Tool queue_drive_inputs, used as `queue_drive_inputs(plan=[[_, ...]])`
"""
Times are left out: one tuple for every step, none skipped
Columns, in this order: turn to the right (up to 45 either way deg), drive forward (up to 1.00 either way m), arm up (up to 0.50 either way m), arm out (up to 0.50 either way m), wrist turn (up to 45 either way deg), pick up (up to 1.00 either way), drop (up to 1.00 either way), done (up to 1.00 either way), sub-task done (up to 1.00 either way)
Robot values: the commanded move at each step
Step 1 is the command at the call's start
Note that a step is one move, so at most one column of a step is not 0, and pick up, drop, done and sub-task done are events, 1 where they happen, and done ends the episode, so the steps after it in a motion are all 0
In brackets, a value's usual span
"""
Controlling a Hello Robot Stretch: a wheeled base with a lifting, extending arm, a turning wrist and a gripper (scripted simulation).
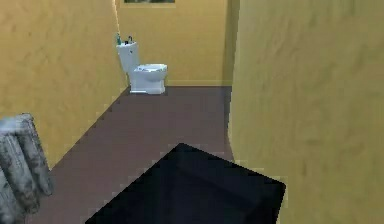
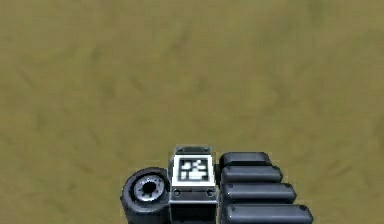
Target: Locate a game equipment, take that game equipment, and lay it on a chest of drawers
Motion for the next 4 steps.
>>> queue_drive_inputs(plan=[[3.0, 0.00, 0.00, 0.00, 0.0, 0.00, 0.00, 0.00, 0.00], [0.0, 1.00, 0.00, 0.00, 0.0, 0.00, 0.00, 0.00, 0.00], [0.0, 1.00, 0.00, 0.00, 0.0, 0.00, 0.00, 0.00, 0.00], [0.0, 0.40, 0.00, 0.00, 0.0, 0.00, 0.00, 0.00, 0.00]])
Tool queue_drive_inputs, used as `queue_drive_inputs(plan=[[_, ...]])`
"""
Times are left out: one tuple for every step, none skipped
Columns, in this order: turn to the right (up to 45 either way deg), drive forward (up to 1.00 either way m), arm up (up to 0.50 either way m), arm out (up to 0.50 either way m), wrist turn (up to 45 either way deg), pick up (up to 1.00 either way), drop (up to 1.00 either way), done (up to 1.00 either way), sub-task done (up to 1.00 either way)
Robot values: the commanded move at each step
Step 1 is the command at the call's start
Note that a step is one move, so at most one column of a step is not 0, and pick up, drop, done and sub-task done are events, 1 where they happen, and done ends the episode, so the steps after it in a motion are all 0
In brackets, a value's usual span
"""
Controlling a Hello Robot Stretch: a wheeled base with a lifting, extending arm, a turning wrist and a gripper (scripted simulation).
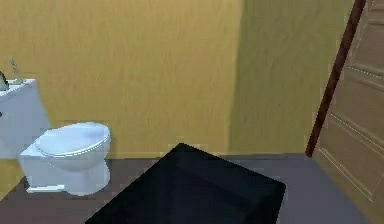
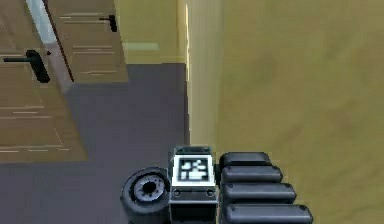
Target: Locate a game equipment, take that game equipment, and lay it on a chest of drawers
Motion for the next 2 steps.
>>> queue_drive_inputs(plan=[[36.0, 0.00, 0.00, 0.00, 0.0, 0.00, 0.00, 0.00, 0.00], [0.0, 0.30, 0.00, 0.00, 0.0, 0.00, 0.00, 0.00, 0.00]])
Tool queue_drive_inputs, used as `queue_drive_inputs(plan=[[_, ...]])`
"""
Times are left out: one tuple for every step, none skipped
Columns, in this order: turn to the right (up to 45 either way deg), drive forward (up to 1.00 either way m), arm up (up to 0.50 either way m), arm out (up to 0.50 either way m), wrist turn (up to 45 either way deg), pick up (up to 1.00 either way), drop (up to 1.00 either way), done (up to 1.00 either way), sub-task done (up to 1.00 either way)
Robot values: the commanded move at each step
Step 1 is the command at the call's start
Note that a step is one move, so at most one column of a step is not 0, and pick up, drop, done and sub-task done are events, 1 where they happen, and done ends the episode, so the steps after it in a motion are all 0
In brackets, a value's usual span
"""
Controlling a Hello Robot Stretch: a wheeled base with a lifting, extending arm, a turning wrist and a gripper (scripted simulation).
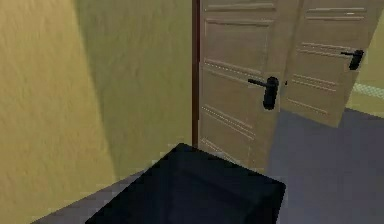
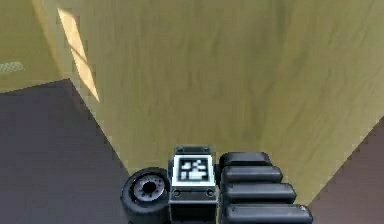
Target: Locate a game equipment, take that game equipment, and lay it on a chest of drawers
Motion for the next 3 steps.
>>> queue_drive_inputs(plan=[[42.0, 0.00, 0.00, 0.00, 0.0, 0.00, 0.00, 0.00, 0.00], [0.0, 1.00, 0.00, 0.00, 0.0, 0.00, 0.00, 0.00, 0.00], [0.0, 0.60, 0.00, 0.00, 0.0, 0.00, 0.00, 0.00, 0.00]])
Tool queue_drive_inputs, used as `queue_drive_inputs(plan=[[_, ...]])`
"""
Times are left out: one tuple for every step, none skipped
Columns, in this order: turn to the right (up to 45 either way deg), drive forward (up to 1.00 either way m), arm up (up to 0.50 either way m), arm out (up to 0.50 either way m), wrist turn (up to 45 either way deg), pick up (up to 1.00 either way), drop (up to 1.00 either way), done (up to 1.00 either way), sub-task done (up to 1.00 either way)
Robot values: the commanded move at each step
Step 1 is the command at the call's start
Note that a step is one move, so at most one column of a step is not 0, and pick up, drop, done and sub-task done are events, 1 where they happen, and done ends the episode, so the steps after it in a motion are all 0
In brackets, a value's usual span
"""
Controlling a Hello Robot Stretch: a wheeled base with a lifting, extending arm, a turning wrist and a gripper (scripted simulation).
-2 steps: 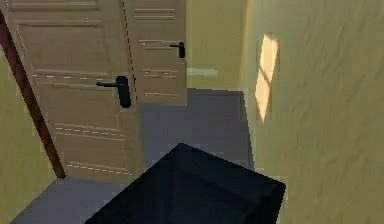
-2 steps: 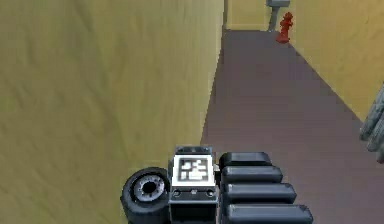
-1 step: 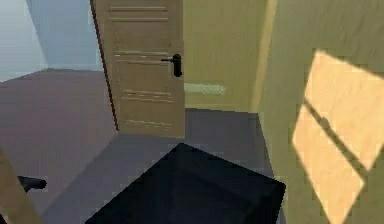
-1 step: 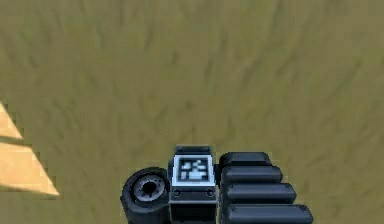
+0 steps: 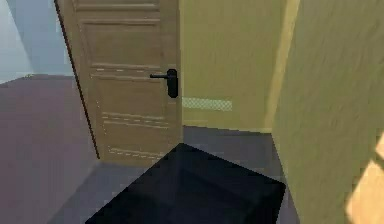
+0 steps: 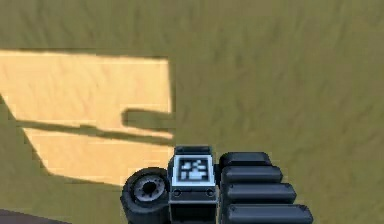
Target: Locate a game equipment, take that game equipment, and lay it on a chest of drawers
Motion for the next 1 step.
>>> queue_drive_inputs(plan=[[12.0, 0.00, 0.00, 0.00, 0.0, 0.00, 0.00, 0.00, 0.00]])
